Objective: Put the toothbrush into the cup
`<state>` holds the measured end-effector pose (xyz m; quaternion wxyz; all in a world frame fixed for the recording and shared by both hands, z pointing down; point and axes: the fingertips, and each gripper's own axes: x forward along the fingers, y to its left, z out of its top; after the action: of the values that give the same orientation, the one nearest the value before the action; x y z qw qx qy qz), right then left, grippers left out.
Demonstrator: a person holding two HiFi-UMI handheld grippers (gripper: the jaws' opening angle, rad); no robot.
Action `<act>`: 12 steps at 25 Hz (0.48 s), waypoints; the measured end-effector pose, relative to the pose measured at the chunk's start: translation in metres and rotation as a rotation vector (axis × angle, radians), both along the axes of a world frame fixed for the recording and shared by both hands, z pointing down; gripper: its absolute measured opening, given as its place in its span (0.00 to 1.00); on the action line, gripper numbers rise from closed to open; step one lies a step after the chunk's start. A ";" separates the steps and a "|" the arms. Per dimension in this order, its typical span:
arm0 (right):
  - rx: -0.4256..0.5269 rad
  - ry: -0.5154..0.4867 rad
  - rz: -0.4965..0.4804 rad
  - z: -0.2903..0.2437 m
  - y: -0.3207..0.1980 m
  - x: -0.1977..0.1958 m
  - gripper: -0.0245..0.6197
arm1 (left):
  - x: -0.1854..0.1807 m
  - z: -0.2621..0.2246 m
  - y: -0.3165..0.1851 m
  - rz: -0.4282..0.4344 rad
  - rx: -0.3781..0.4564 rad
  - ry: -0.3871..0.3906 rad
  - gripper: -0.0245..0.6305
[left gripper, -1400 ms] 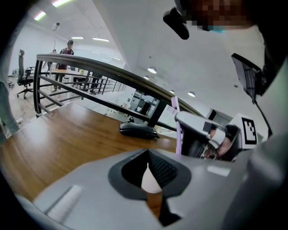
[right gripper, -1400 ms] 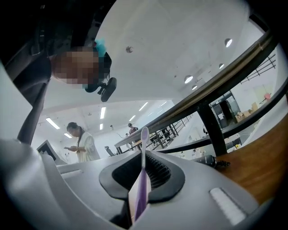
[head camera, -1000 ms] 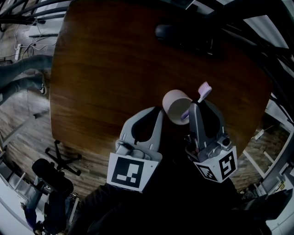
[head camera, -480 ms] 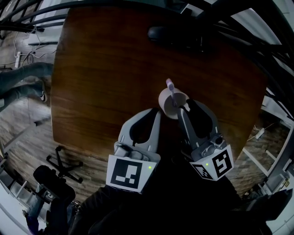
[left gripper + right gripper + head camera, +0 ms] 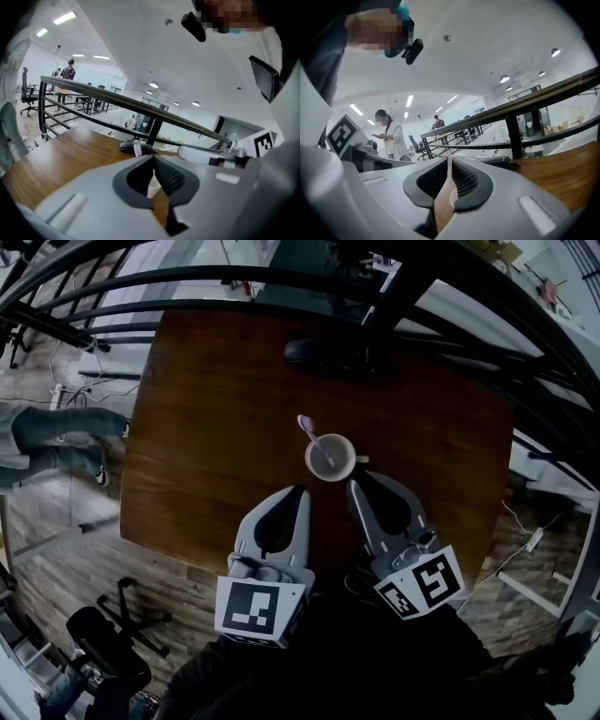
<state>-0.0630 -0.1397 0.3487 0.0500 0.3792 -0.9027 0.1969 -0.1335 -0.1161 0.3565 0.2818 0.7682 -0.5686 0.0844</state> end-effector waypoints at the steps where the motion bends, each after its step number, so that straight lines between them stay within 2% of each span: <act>1: 0.002 0.010 0.003 -0.004 0.003 0.004 0.07 | 0.001 -0.007 0.003 -0.011 0.016 -0.010 0.05; 2: 0.007 0.012 0.003 -0.009 0.007 0.007 0.04 | 0.002 -0.015 0.005 -0.024 0.037 -0.022 0.05; 6: 0.062 -0.018 -0.032 -0.039 0.022 0.016 0.04 | 0.005 -0.047 0.017 -0.068 0.133 -0.093 0.05; 12: 0.153 -0.038 -0.084 -0.082 0.049 0.024 0.04 | 0.029 -0.081 0.045 -0.074 0.206 -0.154 0.05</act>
<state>-0.0385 -0.0906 0.2663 0.0120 0.3398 -0.9311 0.1324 -0.1045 -0.0709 0.2753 0.1599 0.7628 -0.6221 0.0740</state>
